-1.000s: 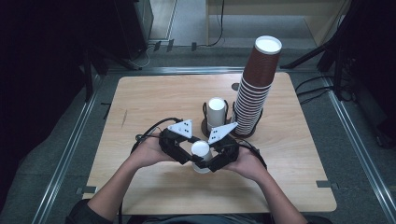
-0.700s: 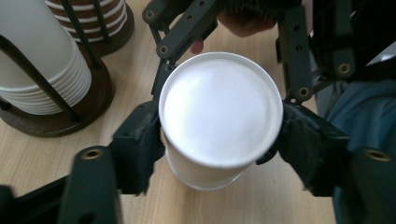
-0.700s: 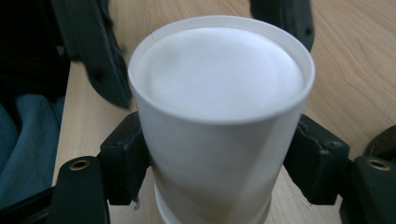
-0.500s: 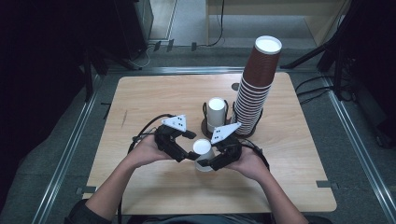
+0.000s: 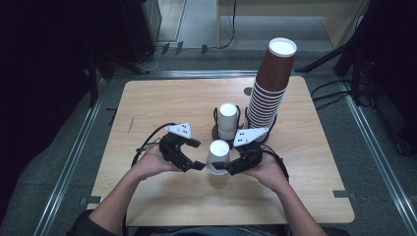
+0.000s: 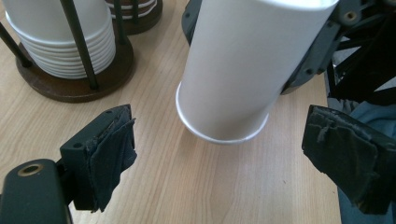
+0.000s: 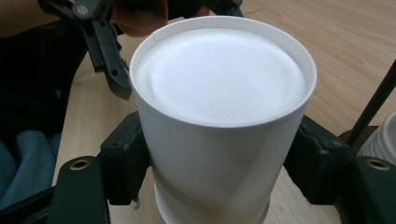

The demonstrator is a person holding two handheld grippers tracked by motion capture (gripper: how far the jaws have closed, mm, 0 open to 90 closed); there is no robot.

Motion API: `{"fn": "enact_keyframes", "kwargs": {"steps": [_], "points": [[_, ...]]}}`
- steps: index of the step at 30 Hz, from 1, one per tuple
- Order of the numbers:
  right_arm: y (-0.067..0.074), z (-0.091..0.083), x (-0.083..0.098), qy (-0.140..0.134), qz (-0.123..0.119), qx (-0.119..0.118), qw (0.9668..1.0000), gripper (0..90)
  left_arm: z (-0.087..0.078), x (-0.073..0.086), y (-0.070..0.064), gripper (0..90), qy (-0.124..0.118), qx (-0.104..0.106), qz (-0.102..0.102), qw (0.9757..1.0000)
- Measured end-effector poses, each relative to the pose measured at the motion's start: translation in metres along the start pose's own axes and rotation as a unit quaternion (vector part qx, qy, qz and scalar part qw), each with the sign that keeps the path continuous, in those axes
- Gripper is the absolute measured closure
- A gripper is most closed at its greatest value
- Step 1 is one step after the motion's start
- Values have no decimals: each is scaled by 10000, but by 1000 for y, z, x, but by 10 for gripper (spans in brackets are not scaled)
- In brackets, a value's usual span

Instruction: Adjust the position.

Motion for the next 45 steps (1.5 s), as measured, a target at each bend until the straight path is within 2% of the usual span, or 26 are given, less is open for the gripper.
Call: {"fn": "enact_keyframes", "kwargs": {"steps": [3,5,8,11,12,16,20,25,30,34,40,45], "points": [[0,-1,-1,-108,11,39,9999,296,5,1,1,93,58,-19,-2,10000],[1,-2,-2,-206,24,28,9998,296,9,2,1,93,42,64,-67,9999],[2,-2,-4,-364,70,-42,9993,296,15,3,-1,86,170,53,-5,9998],[3,-2,-6,-485,92,-95,9987,296,18,3,-1,78,201,52,19,9998],[4,-2,-7,-610,148,-162,9979,296,20,3,-3,78,166,77,29,9998],[5,-1,-9,-800,184,-270,9963,297,24,2,-4,79,129,112,42,9998],[7,2,-11,-888,152,-290,9955,297,26,1,-7,83,11,203,43,9998],[8,4,-12,-1046,271,-354,9935,297,28,0,-8,133,-129,295,35,9995],[8,4,-12,-1112,350,-392,9924,301,28,0,-8,199,-138,328,15,9994],[7,4,-13,-1141,387,-394,9919,305,27,0,-8,211,-194,359,-7,9992],[6,3,-13,-1175,403,-409,9914,306,26,-1,-9,200,-224,294,42,9993],[7,2,-13,-1162,378,-393,9917,320,24,-1,-8,259,-230,225,88,9994]]}}
Point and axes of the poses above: each handheld gripper's, and its own axes: z roughly forward along the jaws, x roughly out of its underside, y roughly to its left, the point moved 2 cm from there along z, roughly forward along the jaws, and after that the axes turned 5 degrees about y, right-handed, at the moved point
